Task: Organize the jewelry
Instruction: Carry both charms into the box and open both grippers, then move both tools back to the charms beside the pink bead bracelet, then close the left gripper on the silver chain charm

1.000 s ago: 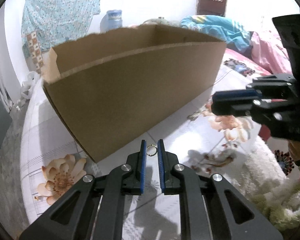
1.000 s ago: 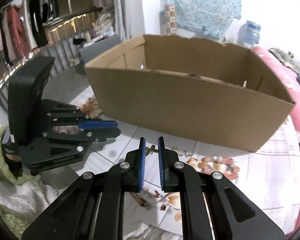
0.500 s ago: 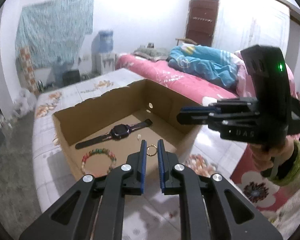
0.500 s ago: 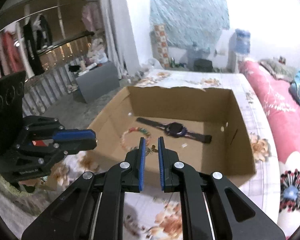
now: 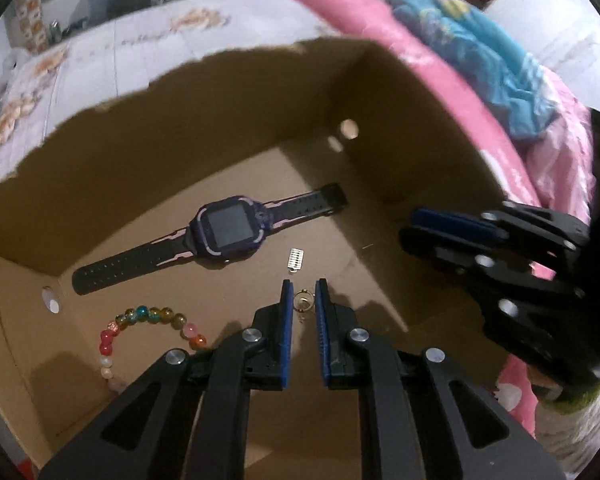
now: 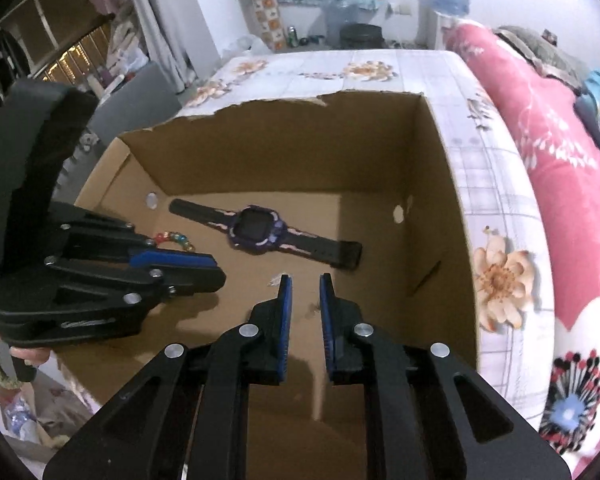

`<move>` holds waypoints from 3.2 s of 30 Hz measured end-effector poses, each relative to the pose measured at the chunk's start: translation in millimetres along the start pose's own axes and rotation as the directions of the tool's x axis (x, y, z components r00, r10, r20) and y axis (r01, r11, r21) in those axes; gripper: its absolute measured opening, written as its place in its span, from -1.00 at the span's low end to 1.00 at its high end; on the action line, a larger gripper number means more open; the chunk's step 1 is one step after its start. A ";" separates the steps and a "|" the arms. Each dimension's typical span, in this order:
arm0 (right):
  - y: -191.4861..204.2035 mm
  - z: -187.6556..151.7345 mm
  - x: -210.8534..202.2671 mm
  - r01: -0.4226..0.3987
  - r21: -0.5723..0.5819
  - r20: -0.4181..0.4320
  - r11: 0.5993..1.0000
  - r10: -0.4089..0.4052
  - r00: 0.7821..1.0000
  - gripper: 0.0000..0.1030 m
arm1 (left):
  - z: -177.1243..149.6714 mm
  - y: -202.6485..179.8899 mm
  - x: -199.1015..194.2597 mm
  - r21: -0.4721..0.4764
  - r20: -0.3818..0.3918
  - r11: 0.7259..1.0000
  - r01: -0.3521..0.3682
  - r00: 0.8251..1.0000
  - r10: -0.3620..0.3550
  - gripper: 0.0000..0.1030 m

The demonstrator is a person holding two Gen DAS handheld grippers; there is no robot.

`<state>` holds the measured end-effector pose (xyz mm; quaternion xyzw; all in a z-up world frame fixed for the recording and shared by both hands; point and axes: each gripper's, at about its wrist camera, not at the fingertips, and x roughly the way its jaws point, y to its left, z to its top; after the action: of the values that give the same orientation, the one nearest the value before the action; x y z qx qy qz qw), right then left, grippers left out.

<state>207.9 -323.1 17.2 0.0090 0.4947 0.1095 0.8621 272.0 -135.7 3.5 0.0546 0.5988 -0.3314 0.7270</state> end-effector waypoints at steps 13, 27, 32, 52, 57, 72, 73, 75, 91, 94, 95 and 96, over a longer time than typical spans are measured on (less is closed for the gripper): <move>-10.8 -0.5 -37.0 -0.008 0.034 0.100 0.999 0.005 0.995 -0.58 | 1.9 6.3 -6.0 -0.069 0.024 0.998 0.004 1.000 -0.002 -0.57; -20.0 -57.4 -144.2 -0.056 0.145 0.316 0.988 0.008 0.949 -0.10 | -95.0 -41.8 -132.1 0.188 0.393 0.982 0.016 0.915 -0.090 0.02; -29.1 -96.1 -152.2 -0.077 0.228 0.319 0.971 0.001 0.948 -0.07 | -156.7 -58.9 -141.9 0.277 0.445 0.959 0.055 0.878 -0.178 0.28; -31.8 -188.7 -42.9 0.018 0.407 0.078 0.913 -0.054 0.995 0.27 | -194.2 -84.5 -3.7 0.266 0.397 0.935 -0.237 0.910 0.117 -0.08; -21.1 -184.2 -31.4 -0.029 0.354 0.079 0.935 0.001 0.997 0.14 | -179.3 -93.7 19.3 0.303 0.376 0.913 -0.271 0.915 0.147 -0.40; -32.2 -174.5 -31.9 -0.095 0.353 0.132 0.931 0.051 0.990 0.04 | -164.2 -102.4 38.5 0.366 0.321 0.890 -0.271 0.935 0.152 -0.93; -32.8 -174.1 -33.0 -0.097 0.354 0.135 0.930 0.052 0.989 0.04 | -164.3 -103.4 36.9 0.366 0.324 0.891 -0.267 0.935 0.147 -0.94; -33.3 -172.8 -33.7 -0.102 0.356 0.139 0.929 0.056 0.989 0.04 | -166.6 -103.9 29.3 0.362 0.332 0.898 -0.250 0.935 0.126 -0.94; 2.5 -183.1 -53.1 -0.170 0.272 0.193 0.947 0.119 0.974 -0.01 | -187.7 -53.8 -9.2 0.135 0.349 0.991 0.022 0.935 -0.068 -0.94; 17.8 -181.8 -48.4 -0.182 0.224 0.192 0.958 0.139 0.971 -0.15 | -191.1 -48.3 -3.3 0.099 0.353 0.995 -0.025 0.935 -0.012 -0.94; 24.6 -180.5 -44.1 -0.184 0.202 0.187 0.962 0.146 0.971 -0.25 | -191.6 -46.7 -1.4 0.090 0.352 0.995 -0.035 0.936 0.001 -0.94; 28.9 -179.1 -40.4 -0.183 0.188 0.182 0.965 0.149 0.972 -0.33 | -192.1 -44.0 -0.5 0.084 0.352 0.996 -0.040 0.936 0.008 -0.94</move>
<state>30.0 -319.6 -36.2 0.1476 0.4272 0.1290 0.8827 87.5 -78.0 -35.2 0.0347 0.4434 -0.3535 0.8229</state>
